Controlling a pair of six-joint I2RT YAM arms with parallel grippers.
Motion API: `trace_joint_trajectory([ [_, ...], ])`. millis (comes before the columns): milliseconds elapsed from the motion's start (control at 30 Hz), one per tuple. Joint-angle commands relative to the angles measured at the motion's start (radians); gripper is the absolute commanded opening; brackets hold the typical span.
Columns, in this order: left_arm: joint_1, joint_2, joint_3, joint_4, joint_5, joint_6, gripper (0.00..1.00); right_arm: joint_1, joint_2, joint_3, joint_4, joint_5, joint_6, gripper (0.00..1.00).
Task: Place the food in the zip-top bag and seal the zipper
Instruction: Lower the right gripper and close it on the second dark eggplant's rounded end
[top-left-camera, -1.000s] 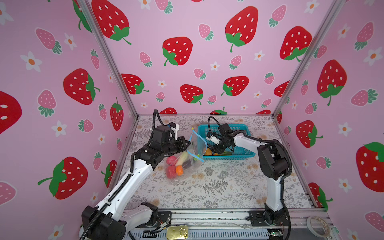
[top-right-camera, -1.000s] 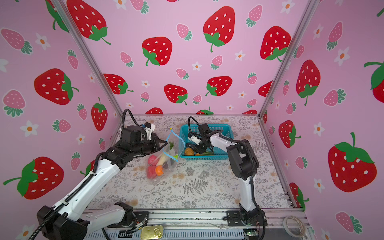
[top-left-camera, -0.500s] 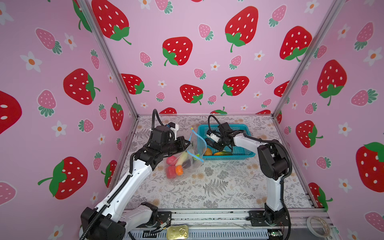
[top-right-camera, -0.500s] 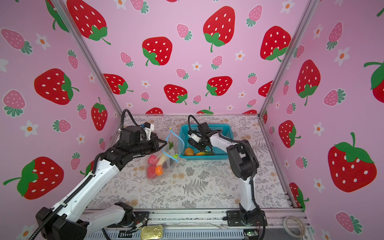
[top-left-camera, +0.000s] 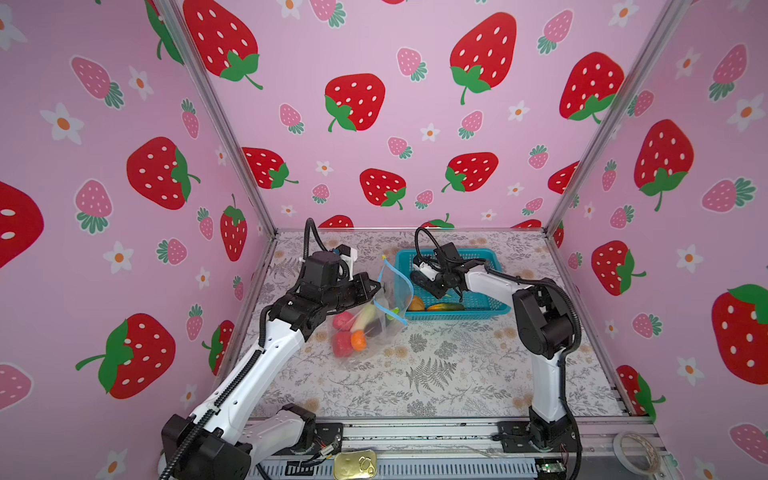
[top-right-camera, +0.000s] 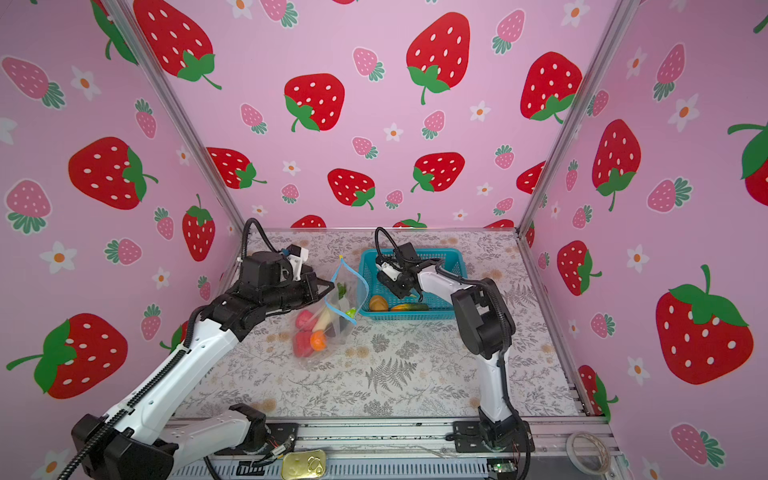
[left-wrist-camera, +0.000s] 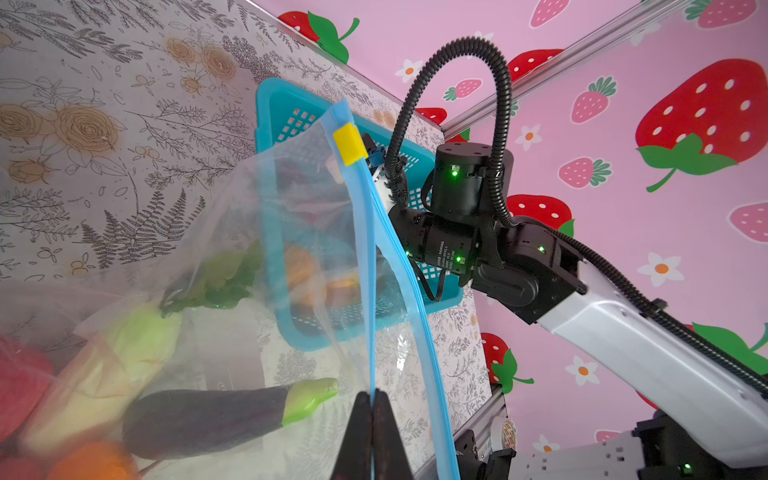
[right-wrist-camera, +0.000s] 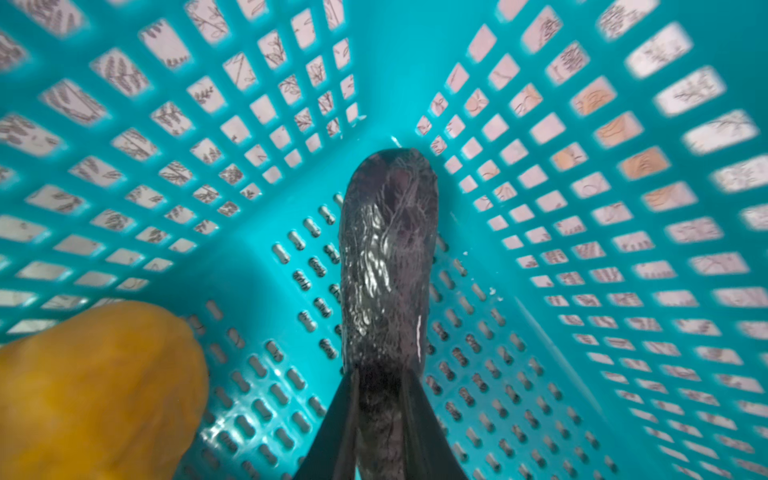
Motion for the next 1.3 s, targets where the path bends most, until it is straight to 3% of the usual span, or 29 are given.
trace_joint_trajectory([
  [0, 0.005, -0.006, 0.009, 0.012, 0.004, 0.003, 0.0, 0.0, -0.03, -0.014, 0.01, 0.036, 0.021, 0.19],
  [500, 0.003, -0.017, 0.003, 0.01, 0.003, 0.004, 0.0, -0.022, -0.1, -0.012, 0.051, 0.039, 0.131, 0.18],
  [767, 0.004, -0.024, -0.002, 0.011, 0.0, 0.002, 0.0, -0.016, -0.036, 0.018, 0.022, -0.077, 0.085, 0.49],
  [900, 0.004, -0.022, -0.001, 0.012, 0.0, 0.001, 0.0, -0.011, 0.004, 0.037, 0.036, -0.081, 0.077, 0.55],
  [1100, 0.005, -0.016, 0.001, 0.014, 0.004, -0.001, 0.0, -0.009, 0.096, 0.119, 0.037, -0.073, 0.084, 0.55],
  [1267, 0.005, -0.015, 0.001, 0.012, -0.001, 0.002, 0.0, -0.007, 0.15, 0.171, 0.032, -0.09, 0.089, 0.48],
])
